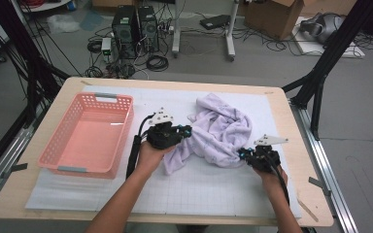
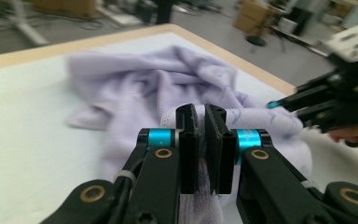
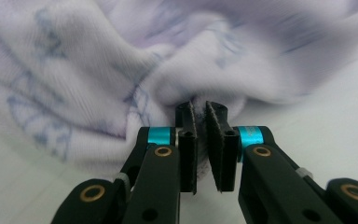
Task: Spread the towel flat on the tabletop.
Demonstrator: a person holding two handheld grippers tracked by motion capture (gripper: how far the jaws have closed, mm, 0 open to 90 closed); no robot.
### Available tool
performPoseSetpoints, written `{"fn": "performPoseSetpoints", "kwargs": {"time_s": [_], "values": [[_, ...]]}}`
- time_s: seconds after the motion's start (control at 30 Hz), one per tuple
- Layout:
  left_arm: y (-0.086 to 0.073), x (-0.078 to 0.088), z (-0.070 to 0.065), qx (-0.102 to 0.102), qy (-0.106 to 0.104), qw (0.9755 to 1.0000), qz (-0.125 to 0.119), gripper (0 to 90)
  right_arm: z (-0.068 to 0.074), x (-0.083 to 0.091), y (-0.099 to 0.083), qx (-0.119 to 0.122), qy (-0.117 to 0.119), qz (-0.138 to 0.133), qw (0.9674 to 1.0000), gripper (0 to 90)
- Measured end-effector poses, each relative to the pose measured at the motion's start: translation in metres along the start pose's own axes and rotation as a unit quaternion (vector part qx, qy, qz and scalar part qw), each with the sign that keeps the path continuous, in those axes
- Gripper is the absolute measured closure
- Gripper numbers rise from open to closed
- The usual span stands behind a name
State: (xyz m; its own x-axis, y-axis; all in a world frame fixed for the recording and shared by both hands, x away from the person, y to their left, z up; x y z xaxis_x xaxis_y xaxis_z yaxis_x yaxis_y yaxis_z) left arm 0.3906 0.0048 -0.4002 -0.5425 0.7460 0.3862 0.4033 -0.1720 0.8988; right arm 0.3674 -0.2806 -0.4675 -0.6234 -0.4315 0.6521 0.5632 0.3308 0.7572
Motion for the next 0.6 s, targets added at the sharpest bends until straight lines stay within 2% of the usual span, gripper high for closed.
{"fn": "performPoseSetpoints", "kwargs": {"time_s": [0.03, 0.07, 0.1, 0.13, 0.17, 0.2, 0.23, 0.27, 0.3, 0.33, 0.37, 0.4, 0.47, 0.53, 0.57, 0.6], "values": [[0.000, 0.002, 0.006, 0.001, 0.017, 0.9998, -0.001, 84.1, 0.000, 0.000, 0.000, 0.000, 0.000, 0.000, 1.0000, 83.2], [0.000, 0.004, 0.012, 0.002, 0.035, 0.9994, -0.002, 84.2, -0.014, 0.002, 0.012, -0.019, -0.035, -0.026, 0.9989, 83.2], [0.000, 0.005, 0.018, 0.005, 0.051, 0.9987, -0.005, 84.2, -0.022, 0.002, 0.017, -0.032, -0.047, -0.030, 0.9979, 83.1], [0.000, 0.006, 0.024, 0.006, 0.063, 0.9980, -0.006, 84.2, -0.022, 0.002, 0.017, -0.032, -0.047, -0.030, 0.9979, 83.1], [-0.002, 0.007, 0.034, 0.008, 0.080, 0.9968, -0.003, 84.2, -0.037, 0.002, 0.025, -0.049, -0.068, -0.029, 0.9961, 83.2], [-0.002, 0.007, 0.034, 0.008, 0.080, 0.9968, -0.003, 84.2, -0.043, 0.003, 0.029, -0.057, -0.076, -0.034, 0.9949, 83.1], [-0.004, 0.005, 0.037, 0.000, 0.087, 0.9962, 0.005, 84.1, -0.046, 0.005, 0.034, -0.067, -0.084, -0.043, 0.9933, 83.1], [-0.004, 0.005, 0.037, 0.000, 0.087, 0.9962, 0.005, 83.9, -0.049, 0.007, 0.038, -0.068, -0.094, -0.052, 0.9919, 83.0], [-0.005, 0.002, 0.034, -0.015, 0.092, 0.9956, 0.008, 82.7, -0.050, 0.010, 0.042, -0.068, -0.103, -0.062, 0.9904, 82.7], [-0.005, 0.002, 0.034, -0.015, 0.092, 0.9956, 0.008, 77.3, -0.050, 0.010, 0.042, -0.068, -0.103, -0.062, 0.9904, 82.7], [-0.005, 0.002, 0.032, -0.014, 0.094, 0.9954, 0.009, 68.0, -0.049, 0.011, 0.047, -0.073, -0.106, -0.068, 0.9893, 78.2], [-0.005, 0.002, 0.030, -0.010, 0.090, 0.9959, 0.009, 68.0, -0.049, 0.011, 0.047, -0.073, -0.106, -0.068, 0.9893, 78.2], [-0.007, 0.004, 0.024, -0.009, 0.072, 0.9972, 0.017, 50.1, -0.047, 0.014, 0.043, -0.070, -0.111, -0.058, 0.9897, 65.1], [-0.012, 0.009, 0.017, -0.034, 0.067, 0.9967, 0.030, 47.6, -0.046, 0.017, 0.040, -0.072, -0.108, -0.063, 0.9895, 63.2], [-0.015, 0.011, 0.015, -0.039, 0.062, 0.9968, 0.032, 46.7, -0.043, 0.028, 0.035, -0.072, -0.113, -0.076, 0.9881, 58.9], [-0.019, 0.013, 0.013, -0.043, 0.059, 0.9967, 0.035, 45.4, -0.041, 0.034, 0.032, -0.072, -0.110, -0.085, 0.9877, 58.3]]}}
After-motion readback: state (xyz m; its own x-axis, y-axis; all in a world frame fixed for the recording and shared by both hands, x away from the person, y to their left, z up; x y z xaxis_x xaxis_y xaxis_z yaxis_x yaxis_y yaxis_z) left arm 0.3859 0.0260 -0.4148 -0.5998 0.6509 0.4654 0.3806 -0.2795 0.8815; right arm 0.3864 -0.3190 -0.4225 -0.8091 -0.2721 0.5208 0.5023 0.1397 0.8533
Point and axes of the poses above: each handheld gripper's, and its own axes: x roughly backward along the jaws, y roughly out of its top, z roughly to its left, the point moved 6 cm from there along -x, roughly forward along the jaws, and after that the axes turned 3 degrees about z, right-handed, at the moved point
